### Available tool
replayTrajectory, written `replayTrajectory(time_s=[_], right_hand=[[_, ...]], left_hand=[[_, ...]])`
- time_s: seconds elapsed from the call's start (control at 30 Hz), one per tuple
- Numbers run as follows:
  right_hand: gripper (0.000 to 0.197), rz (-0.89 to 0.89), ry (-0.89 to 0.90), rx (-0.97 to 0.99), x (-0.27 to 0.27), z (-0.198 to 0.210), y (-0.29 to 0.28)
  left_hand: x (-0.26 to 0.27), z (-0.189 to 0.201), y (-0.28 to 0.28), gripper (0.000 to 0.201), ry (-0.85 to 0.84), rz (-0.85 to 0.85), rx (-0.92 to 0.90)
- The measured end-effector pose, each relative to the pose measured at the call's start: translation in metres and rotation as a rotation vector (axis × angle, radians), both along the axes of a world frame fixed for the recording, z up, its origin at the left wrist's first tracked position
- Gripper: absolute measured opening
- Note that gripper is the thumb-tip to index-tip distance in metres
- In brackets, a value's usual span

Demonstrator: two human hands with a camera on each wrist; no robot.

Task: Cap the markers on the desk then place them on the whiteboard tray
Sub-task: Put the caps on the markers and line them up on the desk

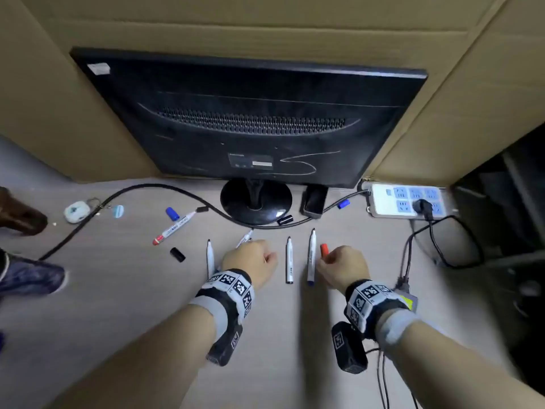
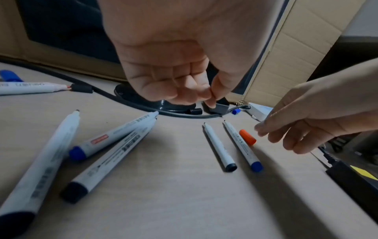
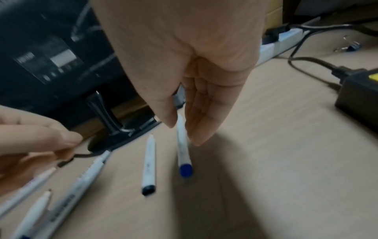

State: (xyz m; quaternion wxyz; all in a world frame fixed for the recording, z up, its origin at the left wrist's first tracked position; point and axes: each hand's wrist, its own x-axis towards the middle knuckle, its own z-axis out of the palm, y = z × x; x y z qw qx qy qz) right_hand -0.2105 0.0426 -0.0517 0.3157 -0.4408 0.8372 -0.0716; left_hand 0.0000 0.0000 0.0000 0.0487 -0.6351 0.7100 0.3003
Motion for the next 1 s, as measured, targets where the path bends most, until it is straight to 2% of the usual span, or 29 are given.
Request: replayTrajectory(time_s=[0.23, 0.5, 0.57, 0.7, 0.77, 0.83, 0.93, 1.0], right_hand=[[0.039, -0.008, -0.048, 0.095, 0.004, -0.013, 0.0], [0.014, -0.108, -0.38, 0.172, 0.006, 0.002, 0.002], [0.01, -0.115, -0.501, 0.123, 0.004, 0.007, 0.008], [0.012, -0.044, -0.777, 0.079, 0.005, 0.02, 0.011], [0.008, -0.016, -0.846, 0.063, 0.006, 0.022, 0.009], [0.003, 0.014, -0.869, 0.054, 0.005, 0.025, 0.006], [0.017, 0.06, -0.857, 0.056, 0.0, 0.029, -0.002], [0.008, 0.098, -0.695, -0.057, -0.011, 0.025, -0.012]], left_hand=[[0.019, -0.015, -0.001, 0.025, 0.036, 0.042, 0.082], [0.018, -0.022, -0.005, 0.024, 0.126, 0.027, 0.152], [0.013, -0.023, -0.008, 0.02, 0.192, 0.009, 0.198], [-0.009, -0.019, -0.014, 0.031, 0.508, 0.015, 0.31], [-0.018, -0.016, -0.019, 0.024, 0.567, 0.014, 0.287], [-0.021, -0.016, -0.022, 0.021, 0.578, 0.028, 0.24], [-0.022, -0.02, -0.028, 0.02, 0.557, 0.068, 0.209], [-0.022, -0.02, -0.033, 0.021, 0.557, 0.12, 0.215]])
